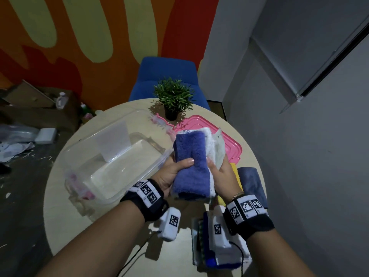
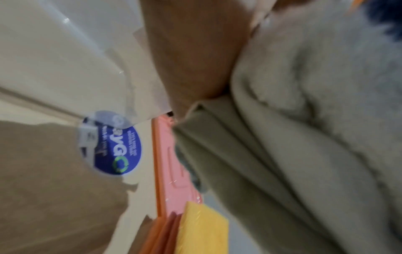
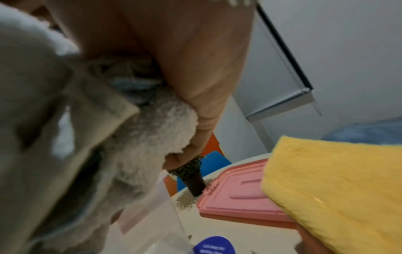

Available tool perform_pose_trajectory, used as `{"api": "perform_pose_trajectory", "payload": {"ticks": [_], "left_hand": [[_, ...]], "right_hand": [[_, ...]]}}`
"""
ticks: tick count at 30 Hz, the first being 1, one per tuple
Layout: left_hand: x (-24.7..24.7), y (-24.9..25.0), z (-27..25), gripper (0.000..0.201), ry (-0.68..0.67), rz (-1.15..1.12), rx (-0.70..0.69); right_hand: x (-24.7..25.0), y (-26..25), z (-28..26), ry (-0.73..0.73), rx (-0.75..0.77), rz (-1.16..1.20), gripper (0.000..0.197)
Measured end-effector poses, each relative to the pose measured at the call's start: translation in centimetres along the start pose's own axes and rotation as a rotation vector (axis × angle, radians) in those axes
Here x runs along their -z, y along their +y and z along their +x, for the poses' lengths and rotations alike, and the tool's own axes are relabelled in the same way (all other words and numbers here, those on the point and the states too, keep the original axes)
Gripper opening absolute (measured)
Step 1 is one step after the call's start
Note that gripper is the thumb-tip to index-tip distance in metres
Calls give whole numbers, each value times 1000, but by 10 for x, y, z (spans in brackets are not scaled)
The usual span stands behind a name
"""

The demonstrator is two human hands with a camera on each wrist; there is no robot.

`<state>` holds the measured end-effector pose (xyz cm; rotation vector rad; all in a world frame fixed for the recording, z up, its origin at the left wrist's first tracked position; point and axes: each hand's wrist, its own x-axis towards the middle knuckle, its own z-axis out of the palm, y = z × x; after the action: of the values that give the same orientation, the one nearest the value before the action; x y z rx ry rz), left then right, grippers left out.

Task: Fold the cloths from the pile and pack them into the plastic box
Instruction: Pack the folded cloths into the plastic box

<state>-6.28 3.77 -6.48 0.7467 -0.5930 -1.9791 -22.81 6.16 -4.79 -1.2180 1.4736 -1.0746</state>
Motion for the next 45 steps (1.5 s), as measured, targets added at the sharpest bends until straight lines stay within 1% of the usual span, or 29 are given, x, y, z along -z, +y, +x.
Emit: {"api": "perform_pose_trajectory", "payload": {"ticks": [3,5,6,7,8,9,10,12,13,14,16,18,19,20,21,23,24,26,27,30,32,34,36,37,39,40,41,43,45], "left_hand": [[3,37,-5,56,53,106,-64],[11,67,-9,51,123,154,-116],[17,82,-11,51,165,167,-141],[24,97,-13,52,208,179,-165],[32,111,-16,51,255,191,-187],[41,124,-18,50,293,212,-211],[50,136,-21,50,318,233,-232],[67,154,-24,52,362,278,-255],[74,160,-26,54,386,306,-262],[79,165,-27,57,416,336,-273],[84,172,-29,64,458,381,-296],[87,175,-30,58,515,443,-312],[89,176,-30,53,546,478,-301],[93,175,-28,51,563,511,-278],[97,173,-26,57,571,549,-243],[102,165,-18,75,583,623,-152],[107,158,-11,79,592,657,-102],[102,142,-1,81,591,711,12],[97,133,3,81,575,734,67],[89,105,20,87,557,811,196],[96,90,37,88,562,872,275],[110,74,58,85,535,902,358],[124,57,75,68,485,868,421],[120,53,74,59,472,868,466],[106,49,65,45,456,920,536],[106,45,65,39,460,995,557],[113,39,68,41,476,1040,552],[119,32,74,58,479,1062,533],[130,24,86,68,473,1098,528]], "right_hand": [[-19,-22,8,12,14,11,66],[-35,-26,16,25,7,32,62],[-44,-28,16,64,-37,68,60],[-54,-25,17,117,-117,105,59],[-65,-20,19,148,-195,112,59],[-79,-11,23,154,-262,64,62],[-92,-4,26,115,-288,-59,65],[-121,5,33,-17,-291,-309,71],[-135,0,32,-72,-304,-402,72],[-147,-4,32,-95,-312,-463,71],[-166,-10,29,-99,-318,-480,74],[-170,-11,31,-87,-347,-428,75],[-168,-11,33,-77,-372,-393,68],[-162,-9,36,-74,-397,-371,61],[-154,-7,38,-74,-399,-392,54],[-130,-7,40,-98,-322,-562,43],[-119,-4,41,-104,-282,-626,35],[-98,-2,37,-125,-229,-647,24],[-90,0,35,-143,-218,-643,22],[-77,6,32,-212,-184,-689,30],[-75,12,31,-226,-177,-693,36],[-76,15,30,-220,-175,-672,36],[-77,16,29,-220,-183,-677,39],[-77,16,29,-214,-178,-680,40],[-75,18,30,-226,-171,-670,44],[-75,18,29,-240,-174,-667,46],[-75,21,30,-244,-174,-665,47],[-74,22,29,-250,-177,-650,45],[-73,24,29,-243,-173,-626,41]]}}
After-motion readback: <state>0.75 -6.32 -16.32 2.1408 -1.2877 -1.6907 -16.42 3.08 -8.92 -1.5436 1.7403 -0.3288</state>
